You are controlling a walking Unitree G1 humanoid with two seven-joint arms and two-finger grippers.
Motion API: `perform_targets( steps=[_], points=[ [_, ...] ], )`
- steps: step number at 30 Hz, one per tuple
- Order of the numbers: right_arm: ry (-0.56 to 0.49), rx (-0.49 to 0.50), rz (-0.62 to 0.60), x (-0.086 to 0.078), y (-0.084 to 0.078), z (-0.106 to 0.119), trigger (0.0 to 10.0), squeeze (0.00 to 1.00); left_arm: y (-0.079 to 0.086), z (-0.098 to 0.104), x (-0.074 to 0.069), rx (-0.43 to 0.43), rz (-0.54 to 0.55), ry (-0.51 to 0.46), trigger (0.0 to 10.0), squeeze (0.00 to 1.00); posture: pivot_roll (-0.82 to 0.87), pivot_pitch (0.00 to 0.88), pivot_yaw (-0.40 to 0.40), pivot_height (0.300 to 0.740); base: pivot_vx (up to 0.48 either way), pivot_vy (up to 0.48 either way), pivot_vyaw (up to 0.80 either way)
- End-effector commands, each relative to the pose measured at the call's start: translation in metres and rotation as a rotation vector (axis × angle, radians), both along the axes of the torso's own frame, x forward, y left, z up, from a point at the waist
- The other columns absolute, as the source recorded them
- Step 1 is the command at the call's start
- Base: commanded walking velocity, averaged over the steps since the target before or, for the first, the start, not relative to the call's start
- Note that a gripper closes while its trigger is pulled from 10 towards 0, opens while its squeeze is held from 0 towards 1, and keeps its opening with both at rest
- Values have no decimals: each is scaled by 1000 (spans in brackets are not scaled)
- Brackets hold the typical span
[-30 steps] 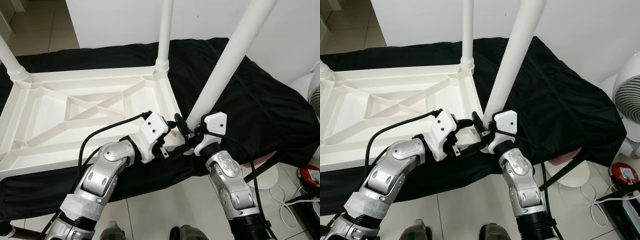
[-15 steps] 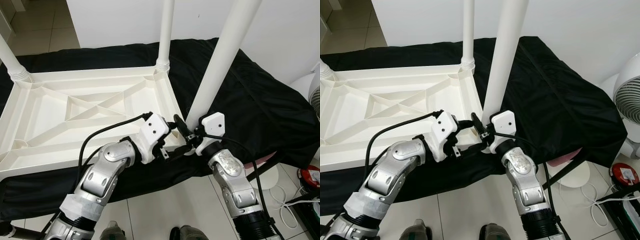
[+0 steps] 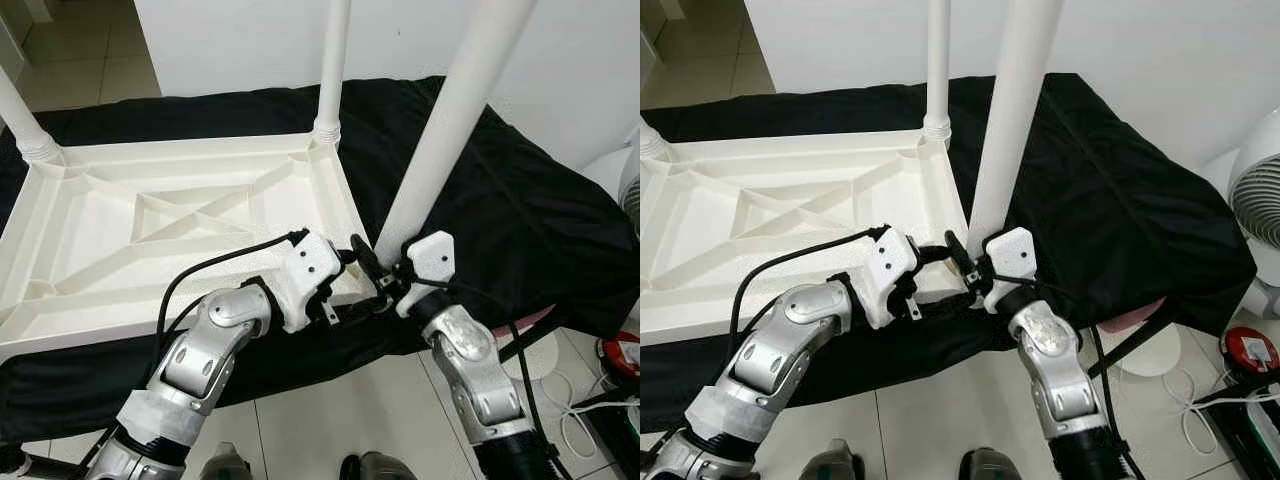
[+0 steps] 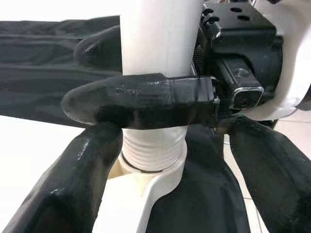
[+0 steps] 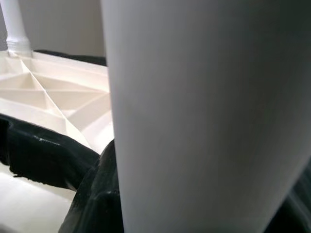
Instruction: Building children table
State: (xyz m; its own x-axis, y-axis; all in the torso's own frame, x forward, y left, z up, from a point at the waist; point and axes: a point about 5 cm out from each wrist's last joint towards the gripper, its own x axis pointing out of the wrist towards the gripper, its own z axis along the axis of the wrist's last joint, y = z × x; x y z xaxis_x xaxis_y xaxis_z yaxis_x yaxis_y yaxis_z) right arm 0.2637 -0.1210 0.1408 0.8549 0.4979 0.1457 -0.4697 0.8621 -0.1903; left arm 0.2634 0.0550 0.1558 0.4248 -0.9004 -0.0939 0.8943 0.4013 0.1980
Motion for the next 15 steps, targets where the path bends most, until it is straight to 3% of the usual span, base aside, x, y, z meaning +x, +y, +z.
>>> perform_targets(
  steps=[1,15],
  points=[
    [170,-78,21,-14,-10,-37,10000,0,33,10,18,18,183,-65,10000,0,35,35,-12,740,0,0,0],
    [177,-118,66,-17,-9,-45,10000,0,33,10,18,24,180,-65,10000,0,37,23,-5,740,0,0,0]
  ],
)
